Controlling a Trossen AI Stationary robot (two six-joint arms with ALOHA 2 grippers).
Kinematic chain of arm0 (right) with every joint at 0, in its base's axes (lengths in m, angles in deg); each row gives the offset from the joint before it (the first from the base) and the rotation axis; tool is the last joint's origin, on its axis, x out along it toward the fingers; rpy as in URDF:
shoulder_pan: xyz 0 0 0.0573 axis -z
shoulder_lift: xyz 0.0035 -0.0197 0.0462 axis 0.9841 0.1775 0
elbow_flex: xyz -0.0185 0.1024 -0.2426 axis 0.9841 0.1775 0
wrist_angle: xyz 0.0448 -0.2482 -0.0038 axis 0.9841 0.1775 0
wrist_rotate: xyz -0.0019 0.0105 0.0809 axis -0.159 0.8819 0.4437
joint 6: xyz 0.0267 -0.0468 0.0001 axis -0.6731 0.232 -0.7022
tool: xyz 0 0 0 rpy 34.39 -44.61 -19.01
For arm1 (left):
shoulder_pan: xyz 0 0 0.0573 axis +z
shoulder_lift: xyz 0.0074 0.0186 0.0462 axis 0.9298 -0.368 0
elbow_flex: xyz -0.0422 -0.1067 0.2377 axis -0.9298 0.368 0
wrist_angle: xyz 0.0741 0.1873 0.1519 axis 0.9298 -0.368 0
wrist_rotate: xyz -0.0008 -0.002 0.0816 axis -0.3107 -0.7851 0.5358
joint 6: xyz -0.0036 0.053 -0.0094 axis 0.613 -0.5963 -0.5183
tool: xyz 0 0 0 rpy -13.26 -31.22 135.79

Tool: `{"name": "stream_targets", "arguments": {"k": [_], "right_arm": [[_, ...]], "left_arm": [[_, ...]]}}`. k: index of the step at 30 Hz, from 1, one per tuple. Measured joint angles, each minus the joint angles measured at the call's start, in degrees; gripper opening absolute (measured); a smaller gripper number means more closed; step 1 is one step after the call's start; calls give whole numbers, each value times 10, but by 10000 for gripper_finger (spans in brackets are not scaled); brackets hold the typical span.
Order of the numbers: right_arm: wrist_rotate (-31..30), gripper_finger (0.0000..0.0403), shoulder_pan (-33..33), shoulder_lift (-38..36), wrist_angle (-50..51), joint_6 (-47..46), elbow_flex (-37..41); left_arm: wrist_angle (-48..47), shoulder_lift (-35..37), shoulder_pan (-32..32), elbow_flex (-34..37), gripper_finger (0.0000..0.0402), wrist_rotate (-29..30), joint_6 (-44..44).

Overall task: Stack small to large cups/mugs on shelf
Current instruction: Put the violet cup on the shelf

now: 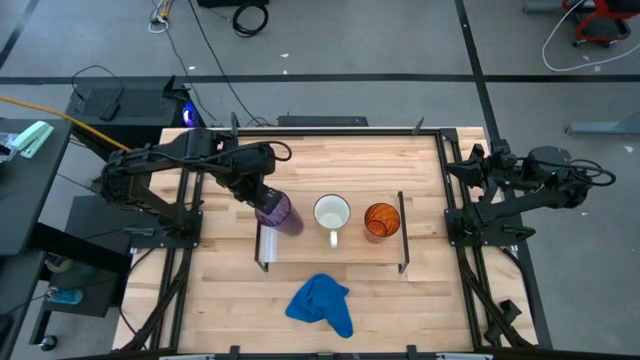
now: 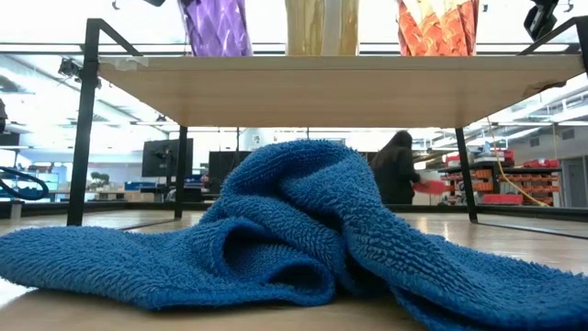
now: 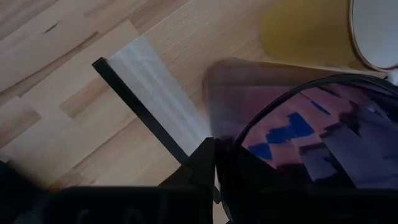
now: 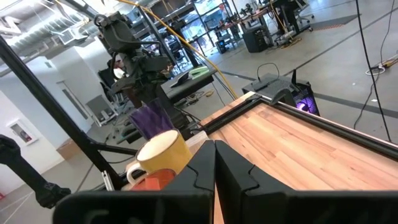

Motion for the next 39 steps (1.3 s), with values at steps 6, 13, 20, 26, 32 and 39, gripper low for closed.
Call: {"name": "stream_targets", "arguments": {"k": [6, 13, 20, 26, 32, 39], "right_arm": [[0, 10, 0, 0, 0, 0, 0], [0, 10, 0, 0, 0, 0, 0], [0, 10, 0, 0, 0, 0, 0], [0, 10, 0, 0, 0, 0, 0], [0, 10, 0, 0, 0, 0, 0], [0, 10, 0, 0, 0, 0, 0]], "left_arm": [[0, 0, 0, 0, 33, 0, -1], [1, 0, 0, -1, 58, 0, -1], [1, 0, 0, -1, 76, 0, -1], [3, 0, 0, -1, 86, -2, -1], [36, 0, 0, -1, 97, -23, -1], [48, 0, 0, -1, 101, -34, -14]]}}
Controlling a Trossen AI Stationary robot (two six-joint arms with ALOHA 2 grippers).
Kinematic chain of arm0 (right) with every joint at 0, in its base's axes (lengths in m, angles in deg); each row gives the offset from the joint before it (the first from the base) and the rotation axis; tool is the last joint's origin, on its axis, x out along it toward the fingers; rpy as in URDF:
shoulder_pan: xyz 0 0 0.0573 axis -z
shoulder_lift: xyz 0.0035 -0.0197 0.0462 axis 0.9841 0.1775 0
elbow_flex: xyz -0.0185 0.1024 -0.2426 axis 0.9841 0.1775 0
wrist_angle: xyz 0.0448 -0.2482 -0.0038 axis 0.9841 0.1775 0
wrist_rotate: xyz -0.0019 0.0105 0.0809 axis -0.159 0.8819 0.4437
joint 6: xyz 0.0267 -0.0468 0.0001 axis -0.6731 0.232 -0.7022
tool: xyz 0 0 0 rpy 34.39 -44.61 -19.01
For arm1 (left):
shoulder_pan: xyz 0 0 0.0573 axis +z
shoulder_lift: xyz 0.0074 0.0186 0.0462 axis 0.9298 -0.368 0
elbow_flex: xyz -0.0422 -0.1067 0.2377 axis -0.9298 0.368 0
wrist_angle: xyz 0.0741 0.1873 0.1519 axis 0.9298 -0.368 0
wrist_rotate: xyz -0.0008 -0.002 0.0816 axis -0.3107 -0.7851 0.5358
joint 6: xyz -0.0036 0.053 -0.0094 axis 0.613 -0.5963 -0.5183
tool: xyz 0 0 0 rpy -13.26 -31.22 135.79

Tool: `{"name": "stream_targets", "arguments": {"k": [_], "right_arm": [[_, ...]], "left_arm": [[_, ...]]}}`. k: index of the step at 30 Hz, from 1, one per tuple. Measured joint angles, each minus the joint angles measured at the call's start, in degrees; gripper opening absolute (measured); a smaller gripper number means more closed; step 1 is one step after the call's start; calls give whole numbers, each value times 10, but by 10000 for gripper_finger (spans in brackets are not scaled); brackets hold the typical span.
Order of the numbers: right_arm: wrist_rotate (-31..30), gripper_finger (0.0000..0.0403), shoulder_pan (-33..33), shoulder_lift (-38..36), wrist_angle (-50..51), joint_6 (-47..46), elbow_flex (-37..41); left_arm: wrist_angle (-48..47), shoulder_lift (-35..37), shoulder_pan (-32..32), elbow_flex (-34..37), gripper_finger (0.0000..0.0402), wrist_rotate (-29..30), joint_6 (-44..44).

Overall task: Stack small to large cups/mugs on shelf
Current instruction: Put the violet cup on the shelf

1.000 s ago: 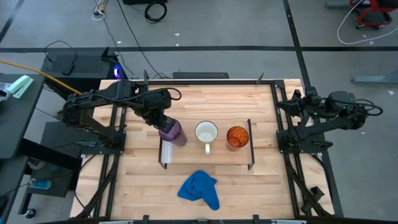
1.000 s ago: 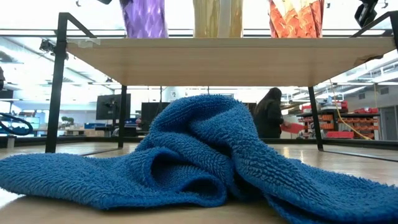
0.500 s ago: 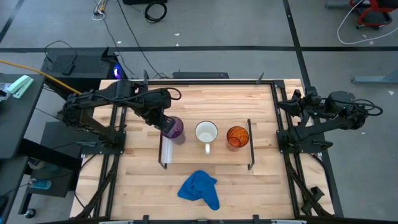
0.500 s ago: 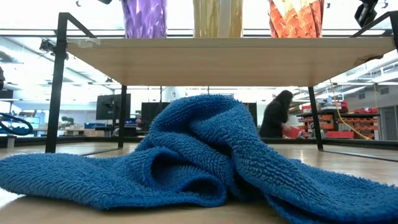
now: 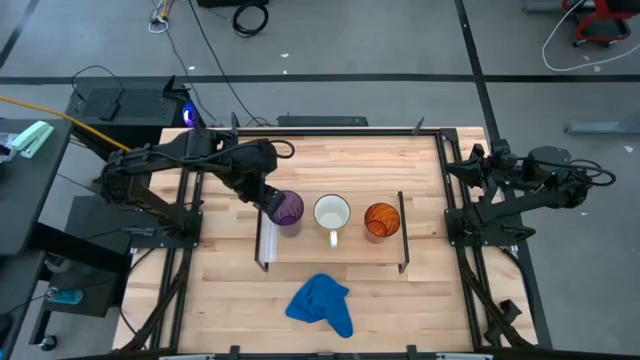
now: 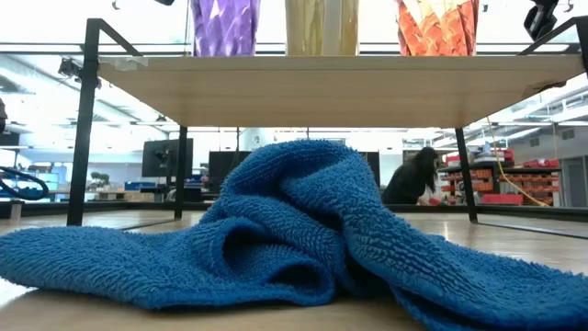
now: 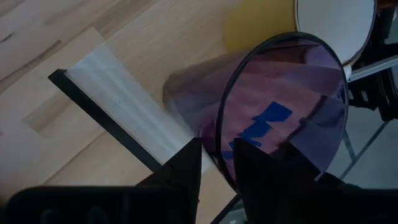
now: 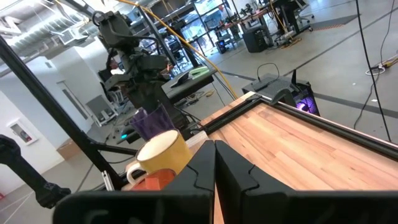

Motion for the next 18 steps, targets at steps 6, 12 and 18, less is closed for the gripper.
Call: {"name": "stream_targets", "arguments": {"k": [6, 12, 18], "right_arm": [[0, 10, 0, 0, 0, 0, 0], [0, 10, 0, 0, 0, 0, 0], [0, 10, 0, 0, 0, 0, 0]], "left_arm": [[0, 0, 0, 0, 101, 0, -1], [0, 0, 1, 0, 107, -1, -1], [7, 16, 1, 0, 107, -1, -1]]}}
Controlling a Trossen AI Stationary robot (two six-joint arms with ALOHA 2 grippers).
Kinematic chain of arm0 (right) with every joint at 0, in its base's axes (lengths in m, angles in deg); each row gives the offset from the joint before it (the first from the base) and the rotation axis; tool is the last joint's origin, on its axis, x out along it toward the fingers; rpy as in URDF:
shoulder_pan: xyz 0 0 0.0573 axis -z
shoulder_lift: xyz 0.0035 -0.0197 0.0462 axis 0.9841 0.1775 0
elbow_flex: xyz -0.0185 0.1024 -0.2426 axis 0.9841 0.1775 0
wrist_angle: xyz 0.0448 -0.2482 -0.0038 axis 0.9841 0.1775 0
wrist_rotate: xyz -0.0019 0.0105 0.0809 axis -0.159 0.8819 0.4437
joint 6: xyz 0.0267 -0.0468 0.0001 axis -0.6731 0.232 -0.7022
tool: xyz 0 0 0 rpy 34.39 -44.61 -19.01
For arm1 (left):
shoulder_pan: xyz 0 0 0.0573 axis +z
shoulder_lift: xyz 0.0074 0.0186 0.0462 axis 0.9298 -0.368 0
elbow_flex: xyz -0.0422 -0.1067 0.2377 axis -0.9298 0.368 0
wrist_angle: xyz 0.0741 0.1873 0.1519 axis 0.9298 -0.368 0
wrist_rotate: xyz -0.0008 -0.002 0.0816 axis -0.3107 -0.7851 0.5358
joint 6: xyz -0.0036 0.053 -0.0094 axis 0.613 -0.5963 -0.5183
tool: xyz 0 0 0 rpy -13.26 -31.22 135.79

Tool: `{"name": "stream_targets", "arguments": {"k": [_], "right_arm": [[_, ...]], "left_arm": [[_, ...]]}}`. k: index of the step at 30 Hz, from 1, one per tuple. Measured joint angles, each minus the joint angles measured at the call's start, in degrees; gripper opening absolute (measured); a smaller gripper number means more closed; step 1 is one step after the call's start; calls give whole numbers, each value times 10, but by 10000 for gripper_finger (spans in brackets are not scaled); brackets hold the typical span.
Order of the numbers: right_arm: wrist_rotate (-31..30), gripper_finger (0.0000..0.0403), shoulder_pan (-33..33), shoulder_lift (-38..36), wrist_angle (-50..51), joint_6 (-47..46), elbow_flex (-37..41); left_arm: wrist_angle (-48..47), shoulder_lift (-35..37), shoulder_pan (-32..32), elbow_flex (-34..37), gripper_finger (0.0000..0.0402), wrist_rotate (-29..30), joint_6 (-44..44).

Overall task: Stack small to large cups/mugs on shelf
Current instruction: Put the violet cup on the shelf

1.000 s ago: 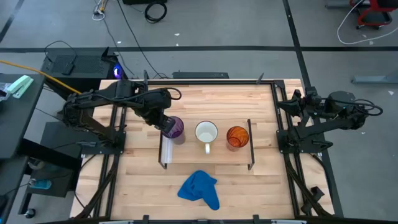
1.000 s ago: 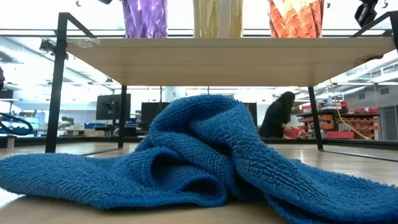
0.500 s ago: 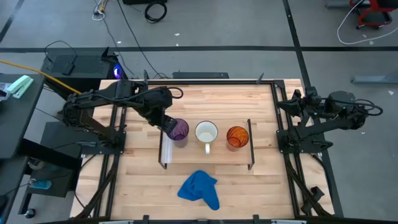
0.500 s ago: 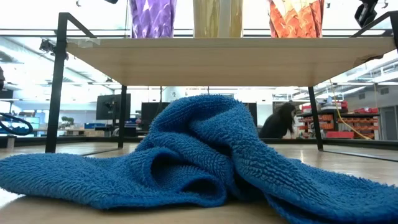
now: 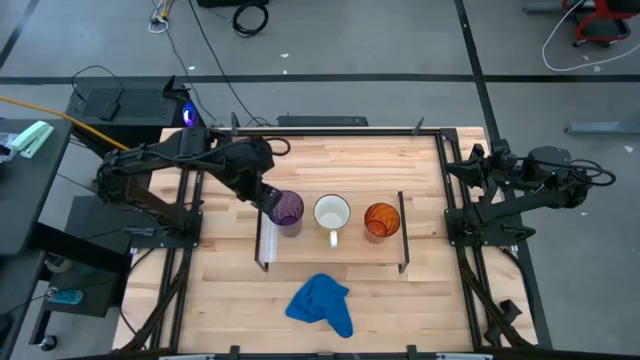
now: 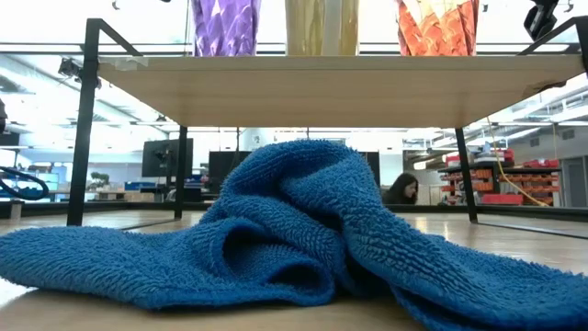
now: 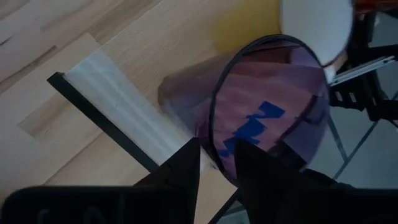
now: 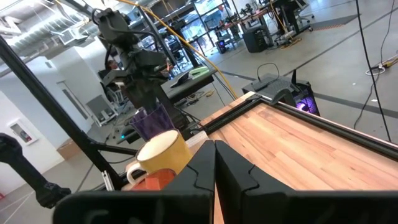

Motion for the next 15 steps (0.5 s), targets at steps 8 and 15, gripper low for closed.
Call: {"name": "stream_targets", "arguments": {"k": [8, 15], "right_arm": [[0, 10, 0, 0, 5, 0, 0], [0, 10, 0, 0, 4, 0, 0]], "left_arm": [[25, 26, 0, -14, 107, 1, -1], [36, 37, 0, -53, 107, 20, -26]]}}
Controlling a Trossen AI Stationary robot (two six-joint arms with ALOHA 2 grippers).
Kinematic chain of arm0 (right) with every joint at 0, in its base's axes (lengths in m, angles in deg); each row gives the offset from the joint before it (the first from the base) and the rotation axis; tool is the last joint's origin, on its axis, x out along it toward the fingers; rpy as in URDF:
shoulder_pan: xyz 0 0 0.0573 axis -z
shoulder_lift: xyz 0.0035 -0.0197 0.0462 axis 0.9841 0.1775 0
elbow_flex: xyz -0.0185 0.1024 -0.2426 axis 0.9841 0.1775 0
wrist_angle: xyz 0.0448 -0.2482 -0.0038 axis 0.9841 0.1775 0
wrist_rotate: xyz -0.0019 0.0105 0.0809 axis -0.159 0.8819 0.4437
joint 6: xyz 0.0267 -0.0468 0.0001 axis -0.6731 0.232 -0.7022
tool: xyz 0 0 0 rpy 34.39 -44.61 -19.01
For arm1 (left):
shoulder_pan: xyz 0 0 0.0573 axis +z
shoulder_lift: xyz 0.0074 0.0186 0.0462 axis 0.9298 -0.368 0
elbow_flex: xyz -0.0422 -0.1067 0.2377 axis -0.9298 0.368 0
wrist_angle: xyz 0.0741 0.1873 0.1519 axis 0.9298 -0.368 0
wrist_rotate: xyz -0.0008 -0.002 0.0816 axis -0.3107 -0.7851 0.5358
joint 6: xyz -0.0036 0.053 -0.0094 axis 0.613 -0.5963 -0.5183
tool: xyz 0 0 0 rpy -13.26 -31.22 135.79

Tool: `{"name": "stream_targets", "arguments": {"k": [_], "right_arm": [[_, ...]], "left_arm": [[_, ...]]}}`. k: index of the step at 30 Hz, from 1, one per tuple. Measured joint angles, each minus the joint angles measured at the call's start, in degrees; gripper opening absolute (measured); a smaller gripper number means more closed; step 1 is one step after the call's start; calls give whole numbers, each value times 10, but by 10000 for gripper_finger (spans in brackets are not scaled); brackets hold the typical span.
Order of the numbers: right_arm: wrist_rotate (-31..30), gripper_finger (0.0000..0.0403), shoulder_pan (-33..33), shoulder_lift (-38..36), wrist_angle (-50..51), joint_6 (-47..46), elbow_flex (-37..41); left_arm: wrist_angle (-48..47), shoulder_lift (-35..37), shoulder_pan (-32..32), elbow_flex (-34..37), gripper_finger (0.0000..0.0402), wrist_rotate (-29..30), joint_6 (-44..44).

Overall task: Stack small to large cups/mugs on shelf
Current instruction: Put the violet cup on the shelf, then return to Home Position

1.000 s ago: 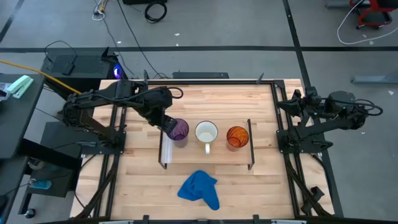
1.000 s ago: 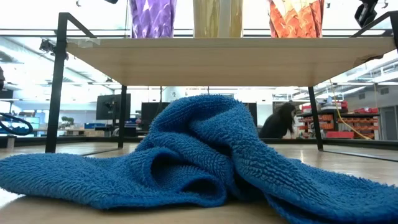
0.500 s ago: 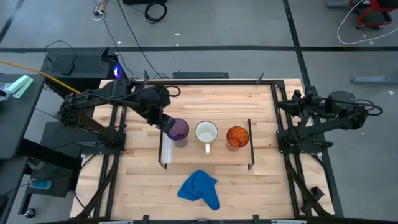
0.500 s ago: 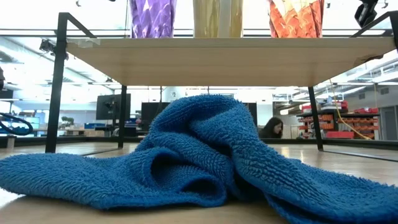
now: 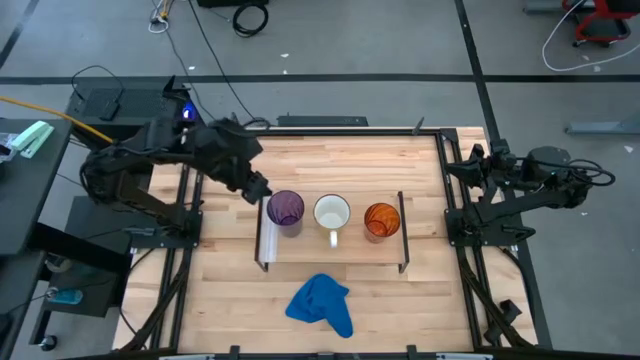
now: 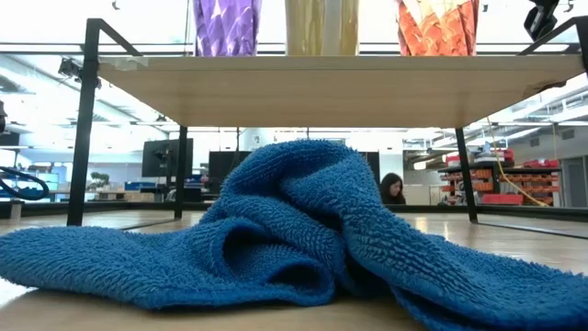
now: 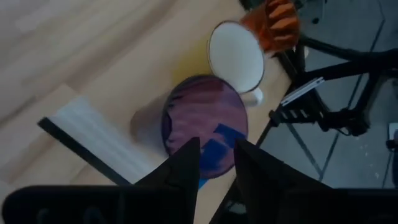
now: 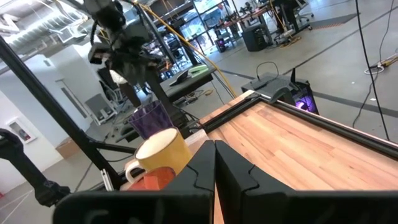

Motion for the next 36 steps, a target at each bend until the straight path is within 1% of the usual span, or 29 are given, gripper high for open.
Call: {"name": "stream_targets", "arguments": {"k": [5, 13, 17, 20, 22, 24, 32, 36], "right_arm": [[0, 10, 0, 0, 0, -1, 0], [0, 10, 0, 0, -1, -18, 0], [0, 10, 0, 0, -1, -48, 0], [1, 10, 0, 0, -1, -78, 0], [6, 10, 0, 0, -1, -101, 0], [7, 10, 0, 0, -1, -104, 0], [7, 10, 0, 0, -1, -105, 0], [7, 10, 0, 0, -1, -105, 0]], "left_arm": [[8, 5, 0, -35, 107, 31, -37], [10, 5, 0, -105, 107, 92, -173], [12, 5, 0, -137, 107, 151, -236], [18, 5, 0, -159, 107, 214, -271], [27, 5, 0, -172, 107, 256, -280], [28, 5, 0, -181, 107, 281, -275], [40, 5, 0, -197, 107, 286, -305], [66, 4, 0, -197, 107, 286, -353]]}}
